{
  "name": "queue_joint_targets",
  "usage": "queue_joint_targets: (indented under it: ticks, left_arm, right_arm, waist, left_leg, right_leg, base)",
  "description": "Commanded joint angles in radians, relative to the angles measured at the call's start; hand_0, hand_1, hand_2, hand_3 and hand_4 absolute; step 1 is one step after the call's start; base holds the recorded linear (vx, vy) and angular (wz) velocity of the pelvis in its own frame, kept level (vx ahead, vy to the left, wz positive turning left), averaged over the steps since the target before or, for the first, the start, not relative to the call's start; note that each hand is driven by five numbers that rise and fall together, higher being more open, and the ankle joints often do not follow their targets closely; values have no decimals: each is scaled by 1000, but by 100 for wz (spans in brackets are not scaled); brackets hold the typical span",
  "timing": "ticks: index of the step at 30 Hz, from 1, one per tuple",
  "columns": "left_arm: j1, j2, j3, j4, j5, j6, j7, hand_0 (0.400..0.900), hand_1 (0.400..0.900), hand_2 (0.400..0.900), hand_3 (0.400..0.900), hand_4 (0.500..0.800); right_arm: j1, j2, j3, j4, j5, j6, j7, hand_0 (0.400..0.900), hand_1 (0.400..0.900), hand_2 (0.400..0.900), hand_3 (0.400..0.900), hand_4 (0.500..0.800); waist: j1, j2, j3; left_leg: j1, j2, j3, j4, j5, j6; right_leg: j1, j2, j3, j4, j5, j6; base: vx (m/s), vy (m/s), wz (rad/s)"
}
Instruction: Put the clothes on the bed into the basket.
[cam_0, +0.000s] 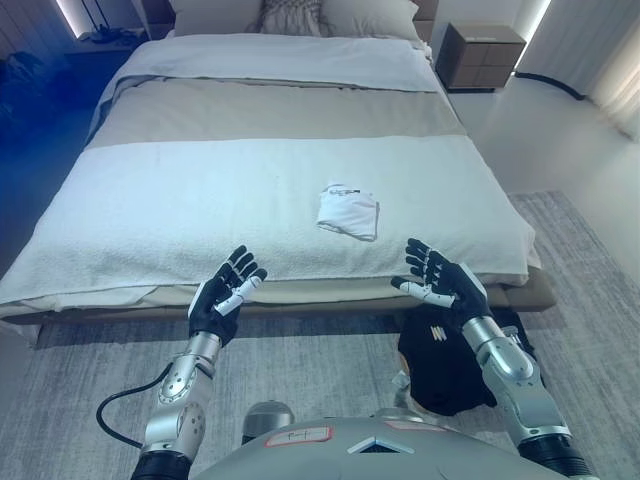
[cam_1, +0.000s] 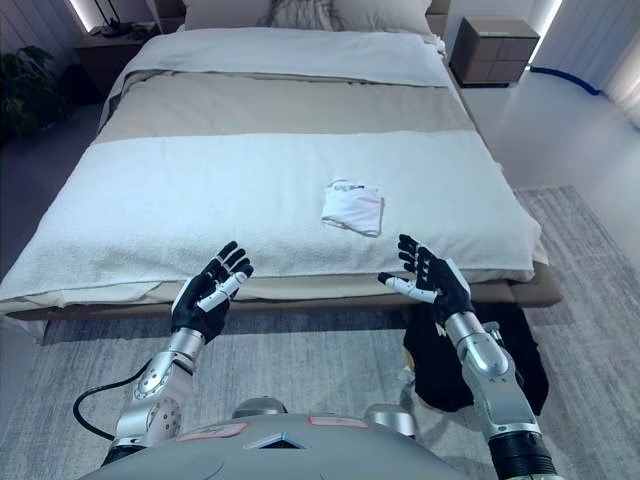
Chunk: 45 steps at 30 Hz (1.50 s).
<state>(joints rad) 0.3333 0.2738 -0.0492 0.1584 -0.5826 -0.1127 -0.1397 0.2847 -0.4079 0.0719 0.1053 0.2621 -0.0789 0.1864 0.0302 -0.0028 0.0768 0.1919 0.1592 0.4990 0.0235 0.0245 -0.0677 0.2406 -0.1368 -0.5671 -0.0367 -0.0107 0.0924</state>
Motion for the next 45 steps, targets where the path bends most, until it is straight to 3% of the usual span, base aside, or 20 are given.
queue_joint_targets:
  ticks: [1, 13, 27, 33, 34, 39, 42, 45]
  left_arm:
    - [-48, 22, 38, -101, 43, -117, -25, 900, 900, 900, 900, 800]
    - [-50, 18, 41, -101, 19, -118, -35, 900, 900, 900, 900, 800]
    - [-91, 10, 6, -104, 6, -119, -16, 900, 900, 900, 900, 800]
    - [-105, 7, -4, -106, -1, -117, -4, 900, 900, 900, 900, 800]
    - [-107, 4, -15, -109, -8, -115, -1, 900, 900, 900, 900, 800]
    - [-129, 13, -55, -117, -13, -108, 1, 900, 900, 900, 900, 800]
    - [-158, 15, -82, -109, -21, -106, 11, 900, 900, 900, 900, 800]
    - [-178, 16, -102, -103, -33, -115, 27, 900, 900, 900, 900, 800]
  right_arm:
    - [-112, -24, -39, -58, 14, -114, 1, 900, 900, 900, 900, 800]
    - [-131, -29, -47, -57, 14, -115, -3, 900, 900, 900, 900, 800]
    - [-191, -43, -43, -41, 18, -123, -35, 900, 900, 900, 900, 800]
    - [-203, -46, -47, -43, 20, -127, -51, 900, 900, 900, 900, 800]
    - [-204, -49, -53, -47, 20, -131, -64, 900, 900, 900, 900, 800]
    - [-196, -52, -83, -57, 28, -130, -91, 900, 900, 900, 900, 800]
    - [-202, -53, -97, -53, 33, -136, -111, 900, 900, 900, 900, 800]
    - [-226, -62, -84, -27, 29, -147, -129, 900, 900, 900, 900, 800]
  waist:
    - [-12, -16, -25]
    - [-10, -13, -16]
    - [1, -5, 26]
    - [13, -8, 58]
    - [25, -17, 80]
    - [32, -22, 116]
    - [30, -35, 131]
    - [36, -43, 133]
  left_leg:
    - [-111, 24, -28, 32, 60, -27]
    - [-127, 39, -28, 61, 60, -38]
    - [-156, 108, -39, 180, 41, -67]
    - [-228, 175, -86, 381, 45, -85]
    - [-276, 197, -111, 541, 58, -82]
    - [-410, 230, -139, 746, 99, -106]
    - [-478, 227, -138, 613, 103, -103]
    - [-476, 207, -145, 300, 152, -98]
  right_leg:
    - [45, 25, -19, -42, -17, -55]
    - [37, 33, -10, -40, -26, -62]
    - [38, 71, 21, -35, -63, -99]
    - [47, 106, 47, -34, -87, -129]
    - [59, 120, 56, -35, -100, -147]
    - [81, 161, 38, -46, -130, -171]
    - [76, 162, 29, -45, -128, -158]
    - [51, 157, 27, -40, -114, -123]
  base:
    - [0, 0, 0]
    - [3, -33, -1]
    - [18, -79, -2]
    - [29, -125, -4]
    - [17, -120, -1]
    - [24, -100, 9]
    - [59, 53, 12]
    - [115, 152, -6]
